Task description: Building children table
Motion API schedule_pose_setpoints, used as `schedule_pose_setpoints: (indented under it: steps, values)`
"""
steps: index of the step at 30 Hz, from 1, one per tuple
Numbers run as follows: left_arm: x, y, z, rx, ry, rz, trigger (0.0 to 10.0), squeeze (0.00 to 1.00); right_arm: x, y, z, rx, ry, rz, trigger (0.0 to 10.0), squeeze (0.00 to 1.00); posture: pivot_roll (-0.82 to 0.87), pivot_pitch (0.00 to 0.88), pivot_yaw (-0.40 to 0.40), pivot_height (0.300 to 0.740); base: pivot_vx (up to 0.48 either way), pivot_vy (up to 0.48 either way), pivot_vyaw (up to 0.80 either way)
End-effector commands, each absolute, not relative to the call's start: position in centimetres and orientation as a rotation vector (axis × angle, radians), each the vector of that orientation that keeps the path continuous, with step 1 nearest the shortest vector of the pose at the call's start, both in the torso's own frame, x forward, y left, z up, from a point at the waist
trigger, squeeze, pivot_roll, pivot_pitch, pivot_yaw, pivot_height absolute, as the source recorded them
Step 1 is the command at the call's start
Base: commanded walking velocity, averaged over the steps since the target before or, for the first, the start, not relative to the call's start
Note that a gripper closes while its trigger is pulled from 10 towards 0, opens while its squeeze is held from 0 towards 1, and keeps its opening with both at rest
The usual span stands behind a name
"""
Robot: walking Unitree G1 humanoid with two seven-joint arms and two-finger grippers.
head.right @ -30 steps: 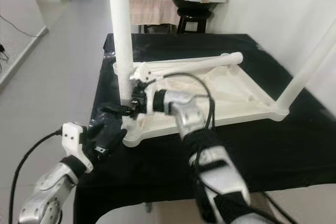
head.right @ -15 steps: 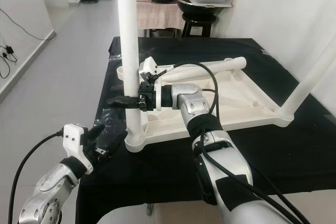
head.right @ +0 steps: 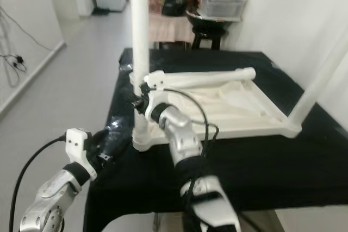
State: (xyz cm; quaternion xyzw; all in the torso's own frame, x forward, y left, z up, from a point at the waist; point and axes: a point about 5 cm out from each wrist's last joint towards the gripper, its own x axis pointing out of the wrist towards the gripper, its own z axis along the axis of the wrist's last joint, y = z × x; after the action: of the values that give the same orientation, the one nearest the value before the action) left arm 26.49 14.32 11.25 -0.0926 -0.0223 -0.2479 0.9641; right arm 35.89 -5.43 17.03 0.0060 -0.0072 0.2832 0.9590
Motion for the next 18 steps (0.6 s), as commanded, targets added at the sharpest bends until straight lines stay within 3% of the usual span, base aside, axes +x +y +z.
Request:
schedule_pose_setpoints:
  steps: [1,10,11,12,13,14,18]
  values:
    - [27.0,14.2,11.3,-0.195,-0.038,-0.514,10.0,0.00,34.8,-4.8,13.1,-0.036,0.135,0.624,0.0,0.00,0.03,0.000,-0.044,0.740,0.000,0.000,0.00]
    - [26.9,14.4,11.3,-0.198,-0.045,-0.495,10.0,0.00,34.8,-3.6,13.5,-0.047,0.149,0.614,0.0,0.00,0.05,0.000,-0.064,0.740,0.000,0.000,0.00]
    - [26.9,14.5,11.3,-0.198,-0.046,-0.492,10.0,0.00,34.8,-3.5,13.9,-0.062,0.140,0.602,2.7,0.00,0.06,0.000,-0.069,0.740,0.000,0.000,0.00]
    - [26.9,14.5,11.3,-0.198,-0.046,-0.491,10.0,0.00,34.9,-3.5,14.1,-0.074,0.132,0.593,2.7,0.00,0.06,0.000,-0.069,0.740,0.000,0.000,0.00]
    - [26.9,14.5,11.3,-0.198,-0.046,-0.492,10.0,0.00,35.2,-3.5,14.7,-0.060,0.119,0.633,10.0,0.21,0.07,0.000,-0.070,0.740,0.000,0.000,0.00]
    - [26.9,14.4,11.3,-0.199,-0.045,-0.493,10.0,0.00,35.5,-3.6,15.2,-0.049,0.104,0.675,10.0,1.00,0.07,0.000,-0.071,0.740,0.000,0.000,0.00]
    - [26.9,14.4,11.3,-0.199,-0.044,-0.495,10.0,0.00,35.7,-3.6,16.0,-0.030,0.080,0.738,10.0,1.00,0.07,0.000,-0.071,0.740,0.000,0.000,0.00]
